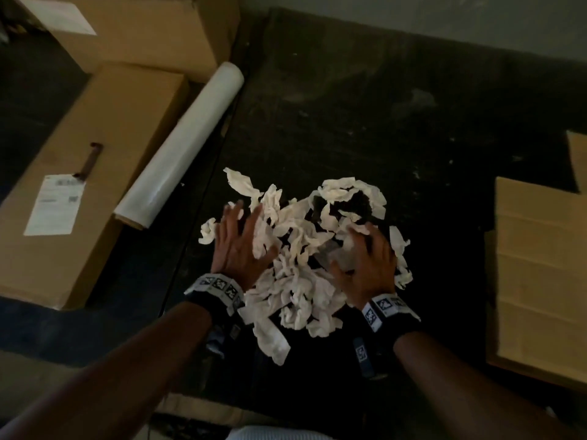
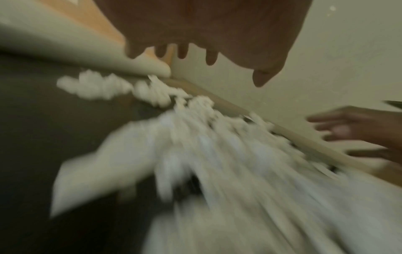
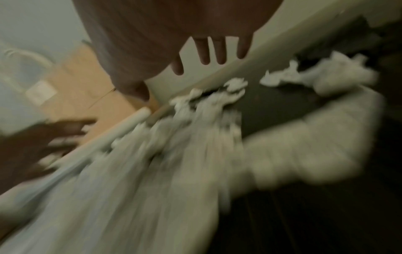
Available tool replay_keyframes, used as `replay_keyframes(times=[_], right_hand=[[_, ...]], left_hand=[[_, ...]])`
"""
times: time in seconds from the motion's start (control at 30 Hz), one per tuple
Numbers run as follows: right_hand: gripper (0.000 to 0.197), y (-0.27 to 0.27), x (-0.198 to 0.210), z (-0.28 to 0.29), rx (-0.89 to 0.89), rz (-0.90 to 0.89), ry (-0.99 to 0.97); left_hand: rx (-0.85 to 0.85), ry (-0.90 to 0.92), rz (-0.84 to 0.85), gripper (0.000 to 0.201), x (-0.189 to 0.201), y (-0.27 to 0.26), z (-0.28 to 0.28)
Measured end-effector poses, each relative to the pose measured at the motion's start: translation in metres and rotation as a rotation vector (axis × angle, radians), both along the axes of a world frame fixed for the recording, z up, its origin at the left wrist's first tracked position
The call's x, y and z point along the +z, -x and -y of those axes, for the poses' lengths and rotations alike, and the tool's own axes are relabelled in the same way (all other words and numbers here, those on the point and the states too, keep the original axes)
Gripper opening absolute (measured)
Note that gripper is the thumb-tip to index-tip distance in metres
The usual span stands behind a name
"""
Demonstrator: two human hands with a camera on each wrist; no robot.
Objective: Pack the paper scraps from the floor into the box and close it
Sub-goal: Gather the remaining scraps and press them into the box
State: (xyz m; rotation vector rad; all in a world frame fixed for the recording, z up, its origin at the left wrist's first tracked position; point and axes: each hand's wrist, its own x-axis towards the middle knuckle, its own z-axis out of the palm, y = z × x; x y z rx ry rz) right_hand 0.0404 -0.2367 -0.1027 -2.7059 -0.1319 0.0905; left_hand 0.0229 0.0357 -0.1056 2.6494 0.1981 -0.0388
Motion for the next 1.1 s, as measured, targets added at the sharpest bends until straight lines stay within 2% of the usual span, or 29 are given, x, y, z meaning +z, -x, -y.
replay_keyframes(times=[0.2,0.33,0.43,0.5,0.57,0.7,0.83,0.97,1.1], right_hand=[[0.112,-0.101,0.005,-0.005,-0.149,-0.292,0.064],[0.128,-0.138,0.007,-0.024,-0.053,-0.499,0.14],[0.133,-0.139,-0.001,-0.043,0.116,-0.585,0.208],[0.131,-0.132,-0.012,-0.052,0.235,-0.549,0.265],[0.12,-0.124,-0.023,-0.056,0.327,-0.517,0.283],[0.084,-0.115,-0.032,-0.056,0.401,-0.376,0.18],[0.061,-0.114,-0.033,-0.062,0.396,-0.289,0.131],[0.06,-0.108,-0.01,-0.062,0.385,-0.235,0.092],[0.067,-0.079,0.033,-0.049,0.358,-0.109,-0.003]], left_hand=[[0.163,-0.001,-0.202,0.097,-0.007,-0.074,-0.029],[0.063,-0.022,-0.381,0.104,-0.019,-0.103,-0.021],[-0.132,-0.065,-0.39,0.115,-0.019,-0.11,-0.011],[-0.277,-0.064,-0.36,0.115,-0.023,-0.105,-0.005],[-0.363,-0.015,-0.35,0.105,-0.03,-0.098,-0.001],[-0.321,0.059,-0.264,0.081,-0.036,-0.09,0.01],[-0.259,0.058,-0.227,0.078,-0.029,-0.087,0.025],[-0.25,0.11,-0.112,0.086,-0.018,-0.078,0.031],[-0.275,0.196,0.148,0.073,0.013,-0.051,0.031]])
